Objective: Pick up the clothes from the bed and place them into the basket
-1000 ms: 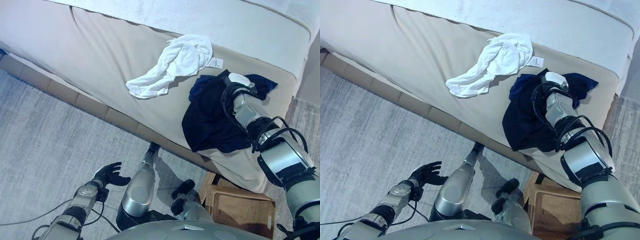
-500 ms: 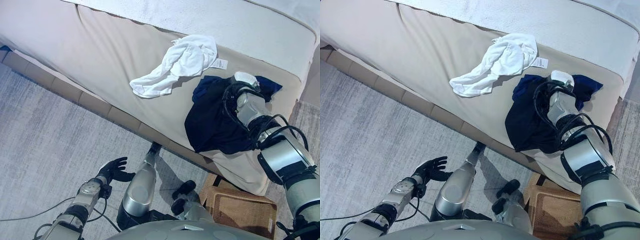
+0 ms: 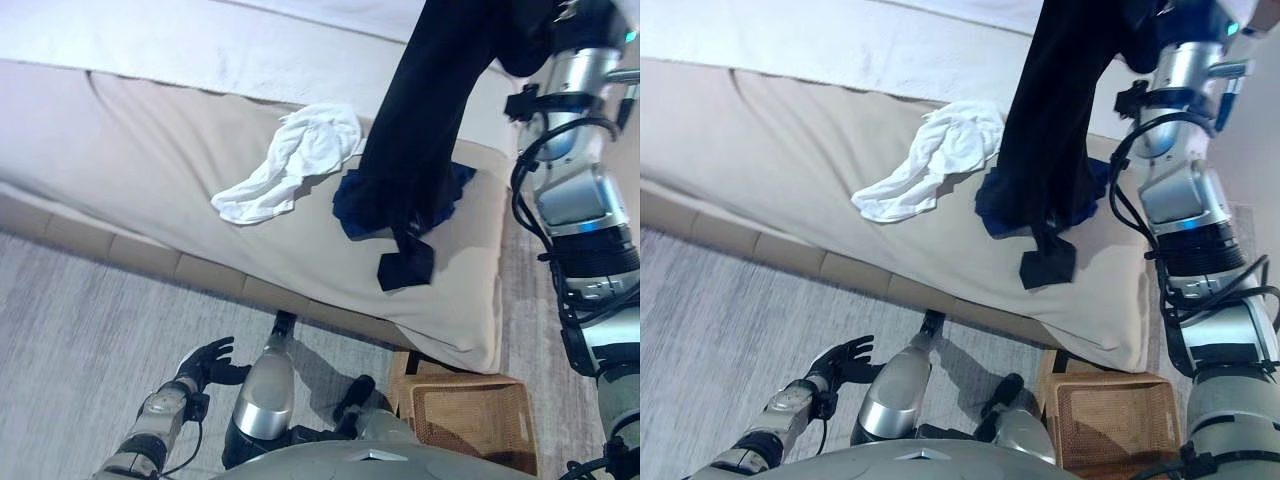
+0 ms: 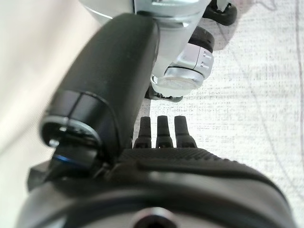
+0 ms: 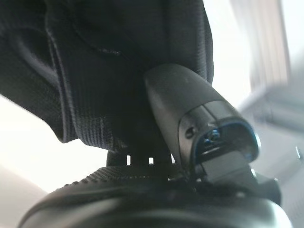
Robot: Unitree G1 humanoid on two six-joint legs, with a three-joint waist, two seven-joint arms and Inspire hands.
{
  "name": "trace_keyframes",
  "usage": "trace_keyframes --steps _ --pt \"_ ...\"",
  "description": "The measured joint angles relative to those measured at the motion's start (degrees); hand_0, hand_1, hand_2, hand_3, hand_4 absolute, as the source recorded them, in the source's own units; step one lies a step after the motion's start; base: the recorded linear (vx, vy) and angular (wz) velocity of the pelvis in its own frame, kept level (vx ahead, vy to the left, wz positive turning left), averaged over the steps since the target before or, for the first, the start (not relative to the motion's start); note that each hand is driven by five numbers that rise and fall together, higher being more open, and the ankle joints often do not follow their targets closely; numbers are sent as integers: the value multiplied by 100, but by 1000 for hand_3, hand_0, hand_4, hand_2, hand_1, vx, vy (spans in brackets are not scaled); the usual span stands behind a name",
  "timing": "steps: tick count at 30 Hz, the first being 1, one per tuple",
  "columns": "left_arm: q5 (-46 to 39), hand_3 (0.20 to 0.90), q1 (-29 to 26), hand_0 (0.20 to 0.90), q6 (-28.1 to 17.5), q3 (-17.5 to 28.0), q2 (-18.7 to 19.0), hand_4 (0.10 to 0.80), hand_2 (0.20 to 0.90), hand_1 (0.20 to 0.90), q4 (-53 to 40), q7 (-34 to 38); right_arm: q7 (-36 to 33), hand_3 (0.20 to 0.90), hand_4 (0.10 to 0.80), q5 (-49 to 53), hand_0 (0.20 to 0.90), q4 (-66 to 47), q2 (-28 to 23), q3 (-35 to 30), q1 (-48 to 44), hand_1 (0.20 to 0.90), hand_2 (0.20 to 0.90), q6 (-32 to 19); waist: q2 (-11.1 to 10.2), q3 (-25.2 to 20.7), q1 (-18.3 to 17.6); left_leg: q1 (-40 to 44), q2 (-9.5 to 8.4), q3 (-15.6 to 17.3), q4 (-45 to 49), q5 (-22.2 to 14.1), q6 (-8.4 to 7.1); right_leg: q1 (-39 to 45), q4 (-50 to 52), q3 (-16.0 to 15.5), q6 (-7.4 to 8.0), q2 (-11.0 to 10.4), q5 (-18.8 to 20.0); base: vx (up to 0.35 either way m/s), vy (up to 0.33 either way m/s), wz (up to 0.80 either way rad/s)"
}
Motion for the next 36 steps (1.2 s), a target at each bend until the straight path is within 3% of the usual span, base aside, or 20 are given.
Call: trace_keyframes --steps 7,11,17,25,28,36 --pt "213 900 284 900 313 -8 -5 800 900 900 164 2 -387 200 100 435 300 -186 -532 -235 481 300 300 -5 -53 -679 -414 227 70 305 -24 -95 12 32 11 292 -1 -6 0 -17 -41 -23" --pt "320 900 454 900 360 6 -13 800 900 900 201 -4 -578 200 100 590 300 -253 -766 -957 1349 300 300 -48 -21 -881 -713 420 123 541 -54 -159 28 65 8 515 -3 -4 -1 -39 -53 -30" --pt "437 900 690 900 558 -35 -118 800 900 900 295 -37 -1060 200 100 907 300 -241 -811 -1693 2196 300 300 -40 197 -1288 -1296 561 244 1065 -61 -265 20 -137 18 1090 -62 41 45 -44 -45 -46" --pt "426 900 664 900 707 -278 -120 800 900 900 366 -45 -1232 200 100 1285 300 128 -1234 -1821 2359 300 300 -48 394 -1560 -1982 841 410 1640 -90 -395 -19 -240 -30 1679 -55 153 135 -29 -29 -44" --pt "419 900 470 900 698 -382 -180 800 900 900 342 -100 -1071 200 100 1409 300 356 -1252 -1874 2395 300 300 -51 393 -1582 -2059 914 472 1777 -91 -428 -46 -249 -35 1783 -28 201 161 7 -51 -22" --pt "431 900 200 900 678 -609 -527 800 900 900 206 -380 307 200 100 1513 300 905 -1244 -1851 3187 300 300 35 311 -1748 -2228 1004 552 2137 -92 -494 -108 -383 -20 2055 -45 261 177 27 -73 -23"
